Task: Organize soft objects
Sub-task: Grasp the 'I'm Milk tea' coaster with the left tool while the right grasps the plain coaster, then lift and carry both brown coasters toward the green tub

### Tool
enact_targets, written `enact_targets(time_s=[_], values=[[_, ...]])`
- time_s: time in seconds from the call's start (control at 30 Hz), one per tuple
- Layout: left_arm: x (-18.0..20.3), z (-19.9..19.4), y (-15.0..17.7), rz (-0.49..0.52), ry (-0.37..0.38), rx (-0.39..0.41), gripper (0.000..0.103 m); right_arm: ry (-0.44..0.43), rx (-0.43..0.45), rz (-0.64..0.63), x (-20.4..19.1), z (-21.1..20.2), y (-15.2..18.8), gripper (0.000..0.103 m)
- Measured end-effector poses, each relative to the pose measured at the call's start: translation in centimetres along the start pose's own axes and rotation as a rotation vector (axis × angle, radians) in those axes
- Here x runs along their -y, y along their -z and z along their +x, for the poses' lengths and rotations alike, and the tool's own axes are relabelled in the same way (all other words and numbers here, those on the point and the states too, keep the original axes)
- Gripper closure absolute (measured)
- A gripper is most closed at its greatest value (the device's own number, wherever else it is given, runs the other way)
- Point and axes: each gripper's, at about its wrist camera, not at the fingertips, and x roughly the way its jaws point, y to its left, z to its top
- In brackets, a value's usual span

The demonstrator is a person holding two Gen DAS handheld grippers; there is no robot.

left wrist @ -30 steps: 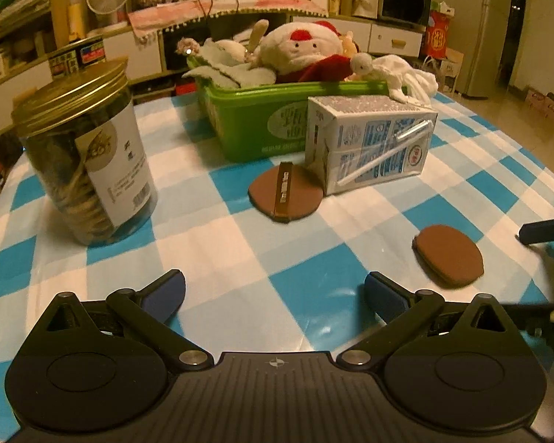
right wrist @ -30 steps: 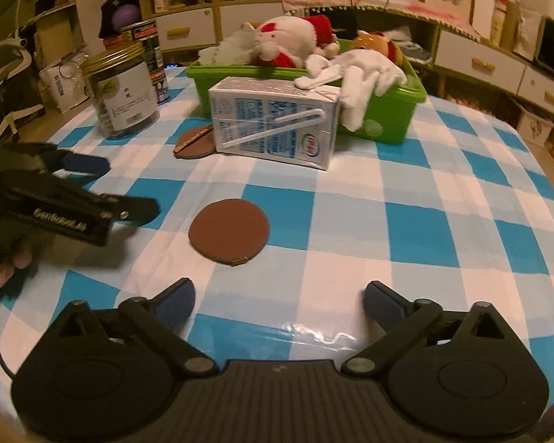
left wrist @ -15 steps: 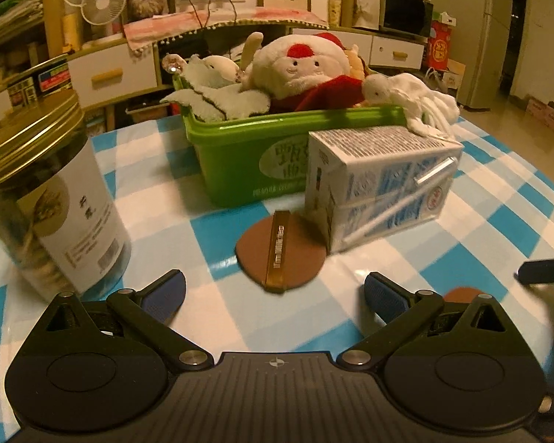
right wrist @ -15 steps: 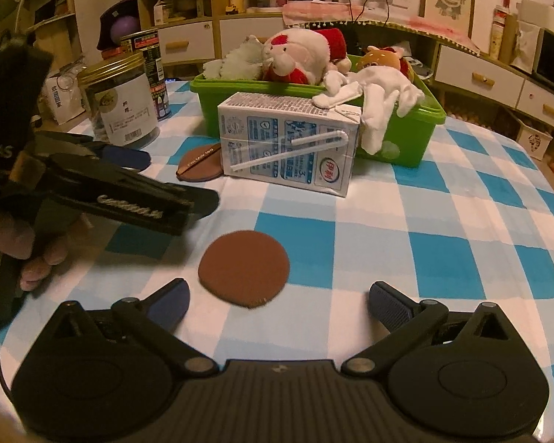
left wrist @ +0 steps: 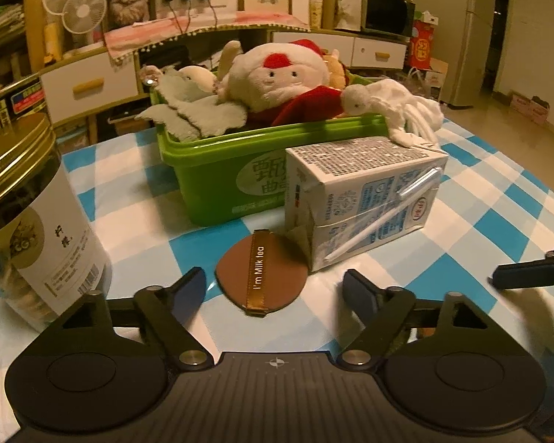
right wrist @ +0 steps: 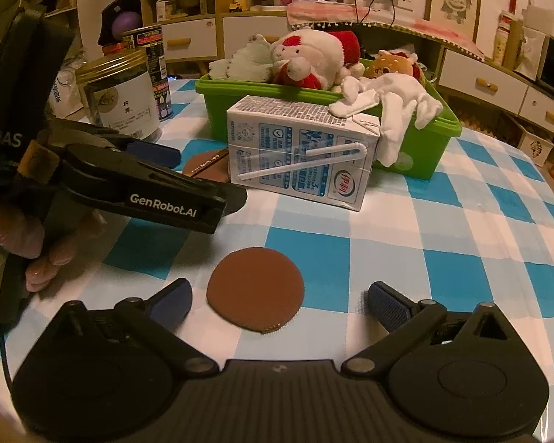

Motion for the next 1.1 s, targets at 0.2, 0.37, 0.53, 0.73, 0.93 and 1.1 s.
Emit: enact_targets(time_s=[0.2, 0.37, 0.53, 0.73, 0.93, 1.1], values=[[0.0, -0.3, -0.1, -0.003, -0.001, -0.009, 0.041, -0.018, 0.022, -0.015, -0.3, -0.4, -0.1, 0.057], [-0.4, -0.5, -0.3, -0.011, -0.011, -0.018, 0.052, -0.038, 0.03, -0.026, -0.5, -0.6, -0.2, 0.073], [-0.2, -0.6, -0.3, -0.005, -0.017, -0.029, 0.053, -0.046, 0.032, -0.029, -0.5, -0.6, -0.3, 0.082], [-0.1, -1.2, -0.1, 0.003, -0.013, -0.053, 0.054, -0.039, 0.032, -0.007, 0.4, -0.8, -0.3, 0.085], [0.2, -2.4, 0.7, 0.029, 0.008, -0.082, 0.054, -0.013, 0.029, 0.024, 1.8, -1.0, -0.2, 0.086], [0.9, -3.5, 1.5, 0.066, 0.037, -0.101, 0.054, 0.002, 0.026, 0.047, 2.8, -1.1, -0.1, 0.086]])
